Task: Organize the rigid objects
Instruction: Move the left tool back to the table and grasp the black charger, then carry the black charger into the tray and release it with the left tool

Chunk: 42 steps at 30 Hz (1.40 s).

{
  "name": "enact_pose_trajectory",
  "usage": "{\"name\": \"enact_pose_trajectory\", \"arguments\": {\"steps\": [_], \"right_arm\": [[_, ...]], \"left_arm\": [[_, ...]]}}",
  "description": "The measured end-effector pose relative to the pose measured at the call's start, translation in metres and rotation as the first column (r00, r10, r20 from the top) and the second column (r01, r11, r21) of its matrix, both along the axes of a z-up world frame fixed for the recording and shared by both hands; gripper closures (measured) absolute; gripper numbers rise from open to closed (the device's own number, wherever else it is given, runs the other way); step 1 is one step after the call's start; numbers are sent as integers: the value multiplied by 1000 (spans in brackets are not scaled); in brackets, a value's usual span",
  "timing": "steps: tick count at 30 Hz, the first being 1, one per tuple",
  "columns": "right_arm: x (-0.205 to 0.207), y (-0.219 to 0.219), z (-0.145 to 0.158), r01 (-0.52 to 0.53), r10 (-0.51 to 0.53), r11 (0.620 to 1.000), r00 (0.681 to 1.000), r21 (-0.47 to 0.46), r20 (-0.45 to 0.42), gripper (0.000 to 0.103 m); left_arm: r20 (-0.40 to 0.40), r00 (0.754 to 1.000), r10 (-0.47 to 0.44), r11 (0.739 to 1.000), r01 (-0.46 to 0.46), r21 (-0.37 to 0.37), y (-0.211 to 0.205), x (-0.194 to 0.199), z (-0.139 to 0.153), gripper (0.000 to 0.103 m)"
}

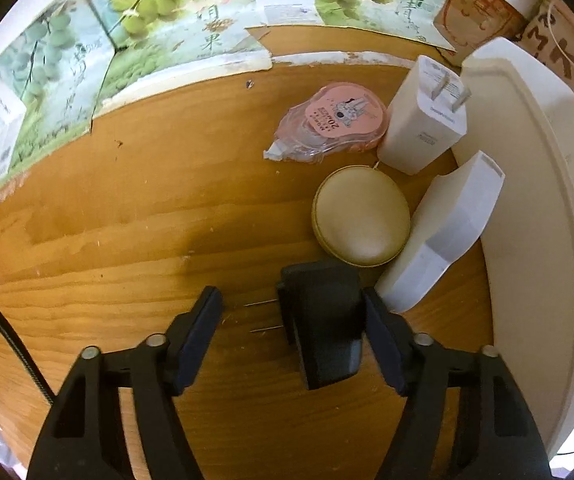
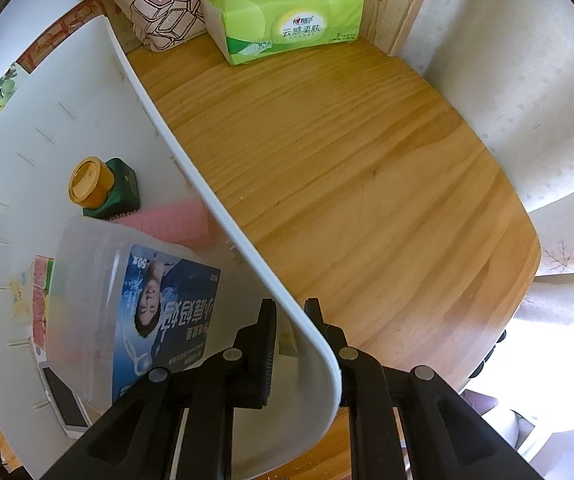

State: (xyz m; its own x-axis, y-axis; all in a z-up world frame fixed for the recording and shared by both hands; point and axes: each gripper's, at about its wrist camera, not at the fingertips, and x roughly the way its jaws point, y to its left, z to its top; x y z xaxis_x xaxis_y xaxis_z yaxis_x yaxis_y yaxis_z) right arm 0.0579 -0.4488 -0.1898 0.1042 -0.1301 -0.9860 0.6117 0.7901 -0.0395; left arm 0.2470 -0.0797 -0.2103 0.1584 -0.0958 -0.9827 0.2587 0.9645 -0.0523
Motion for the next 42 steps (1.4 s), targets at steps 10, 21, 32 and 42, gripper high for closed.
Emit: {"name": "enact_pose_trajectory", "arguments": {"steps": [10,21,32,42], "right_arm": [[2,-3,-3,-12,12,1000,1000,3,0,89],[2,-2,-2,-45,45,999,999,18,7,88],[7,-4,-4,-146,146,988,989,57,-2,87],[18,-3,-7,-284,288,954,957,97,-26,87]], "left_arm": [[-6,1000,20,1000,-20,12,1,-3,1,44],[-73,996,42,999,-42,4,15,-42,8,44],[-9,996,92,996,-92,-9,10,-82,52,44],[62,993,102,994,-100,-30,-37,-108,91,44]]}}
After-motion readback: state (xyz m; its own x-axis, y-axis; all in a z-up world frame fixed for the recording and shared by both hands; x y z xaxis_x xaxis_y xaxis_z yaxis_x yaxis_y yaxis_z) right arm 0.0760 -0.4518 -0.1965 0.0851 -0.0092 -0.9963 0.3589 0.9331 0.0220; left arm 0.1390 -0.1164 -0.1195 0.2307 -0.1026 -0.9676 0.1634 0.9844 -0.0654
